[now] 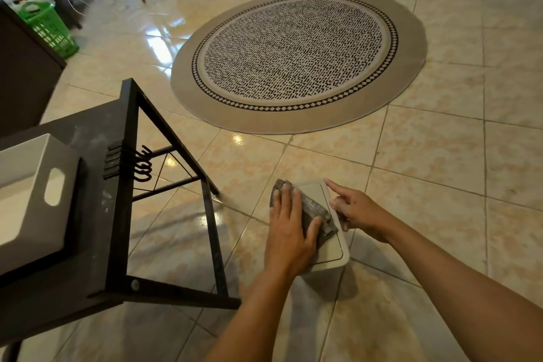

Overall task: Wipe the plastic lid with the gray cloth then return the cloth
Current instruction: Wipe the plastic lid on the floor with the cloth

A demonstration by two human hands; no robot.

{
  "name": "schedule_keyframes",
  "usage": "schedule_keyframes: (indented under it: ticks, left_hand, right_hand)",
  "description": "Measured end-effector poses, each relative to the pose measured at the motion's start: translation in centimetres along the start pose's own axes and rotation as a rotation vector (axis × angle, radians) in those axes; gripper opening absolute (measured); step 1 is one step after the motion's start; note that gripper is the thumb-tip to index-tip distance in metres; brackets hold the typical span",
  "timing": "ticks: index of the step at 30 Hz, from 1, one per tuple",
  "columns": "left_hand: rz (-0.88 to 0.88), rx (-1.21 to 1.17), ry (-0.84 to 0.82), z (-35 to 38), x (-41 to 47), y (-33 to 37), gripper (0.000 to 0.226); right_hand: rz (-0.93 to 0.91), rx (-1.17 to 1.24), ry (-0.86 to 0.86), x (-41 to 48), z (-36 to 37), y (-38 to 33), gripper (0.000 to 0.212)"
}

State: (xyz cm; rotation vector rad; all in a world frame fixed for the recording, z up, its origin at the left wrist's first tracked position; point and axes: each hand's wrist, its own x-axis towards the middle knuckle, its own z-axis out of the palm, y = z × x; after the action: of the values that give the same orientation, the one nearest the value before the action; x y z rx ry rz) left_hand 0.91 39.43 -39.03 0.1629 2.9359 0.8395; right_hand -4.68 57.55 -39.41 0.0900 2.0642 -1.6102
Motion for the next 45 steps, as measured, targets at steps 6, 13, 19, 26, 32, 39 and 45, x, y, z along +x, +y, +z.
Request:
schedule_keyframes:
  ticks: [6,13,19,26,32,39,45]
  left_hand:
    - [0.056,0.155,-0.08,0.1,-0.2,-0.2,0.081]
    - [-0.019,0.168,-0.056,0.2,-0.2,-0.3,0.077]
    - [0.036,0.065,-0.112,-0.3,-0.3,-0.1,0.075]
    - [0.024,0.178,-0.078,-0.5,0.4,-0.3,0.076]
    - [-0.061,0.226,-0.066,0.4,0.3,0.8,0.072]
    - [0.016,0.24,-0.078,-0.2,1.8,0.1,0.056]
    - [0.061,0.286,-0.102,-0.2,-0.2,0.8,0.061]
  right_hand:
    - [-0.02,0.038,0.009,-0.4,0.2,0.3,0.057]
    - [0.012,0.084,-0.087,-0.8,0.1,0.0,0.068]
    - [0.008,0.114,-0.104,-0.7,-0.3,-0.1,0.07]
    - [-0.009,0.128,-0.094,-0.5,0.4,-0.2,0.07]
    - [0.003,0.133,-0.098,-0.2,0.3,-0.2,0.071]
    - [-0.002,0.14,-0.067,0.0,0.9,-0.3,0.07]
    - [0.007,0.13,-0.113,0.4,0.6,-0.3,0.07]
